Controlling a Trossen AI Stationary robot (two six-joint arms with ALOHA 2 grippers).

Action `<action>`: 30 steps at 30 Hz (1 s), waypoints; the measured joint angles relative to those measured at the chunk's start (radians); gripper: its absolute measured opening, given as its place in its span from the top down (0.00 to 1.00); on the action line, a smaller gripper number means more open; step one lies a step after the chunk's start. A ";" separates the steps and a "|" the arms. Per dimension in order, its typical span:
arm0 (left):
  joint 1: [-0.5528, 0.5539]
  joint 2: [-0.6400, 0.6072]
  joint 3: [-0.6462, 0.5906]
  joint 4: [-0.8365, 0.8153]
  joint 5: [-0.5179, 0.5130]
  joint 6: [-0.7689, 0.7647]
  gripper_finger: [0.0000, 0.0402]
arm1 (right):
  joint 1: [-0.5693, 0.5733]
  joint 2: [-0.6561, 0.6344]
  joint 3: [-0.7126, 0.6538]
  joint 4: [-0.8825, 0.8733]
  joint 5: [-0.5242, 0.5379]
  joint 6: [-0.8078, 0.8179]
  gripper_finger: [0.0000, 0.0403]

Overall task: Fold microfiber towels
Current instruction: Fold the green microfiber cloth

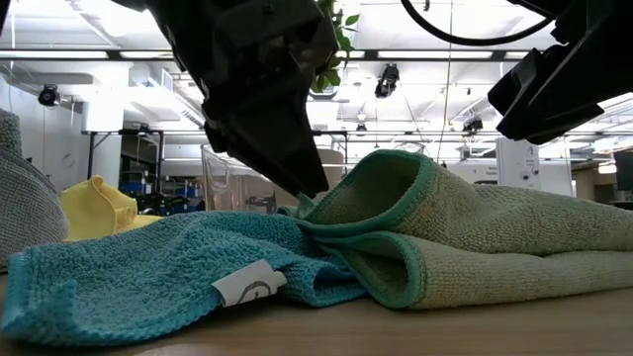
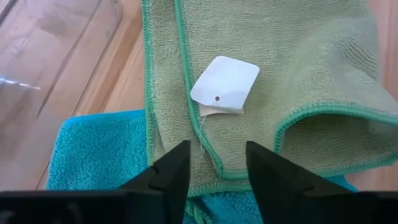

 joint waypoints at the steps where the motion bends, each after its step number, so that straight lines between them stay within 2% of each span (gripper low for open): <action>1: 0.000 0.000 0.000 0.000 0.001 0.000 0.61 | 0.000 0.000 0.000 0.000 0.000 0.000 0.67; 7: 0.000 0.000 -0.006 0.003 0.009 -0.002 0.60 | 0.000 0.000 0.000 0.000 0.000 -0.001 0.67; 16: 0.000 0.001 -0.014 0.003 0.033 -0.028 0.76 | 0.000 0.000 0.000 0.000 0.000 -0.001 0.67; 25: 0.000 0.019 -0.014 0.029 0.032 -0.028 0.84 | 0.000 0.000 0.000 0.000 0.000 -0.002 0.67; 30: 0.000 0.027 -0.014 0.038 0.029 -0.027 0.97 | 0.000 0.000 0.000 0.000 0.000 -0.002 0.67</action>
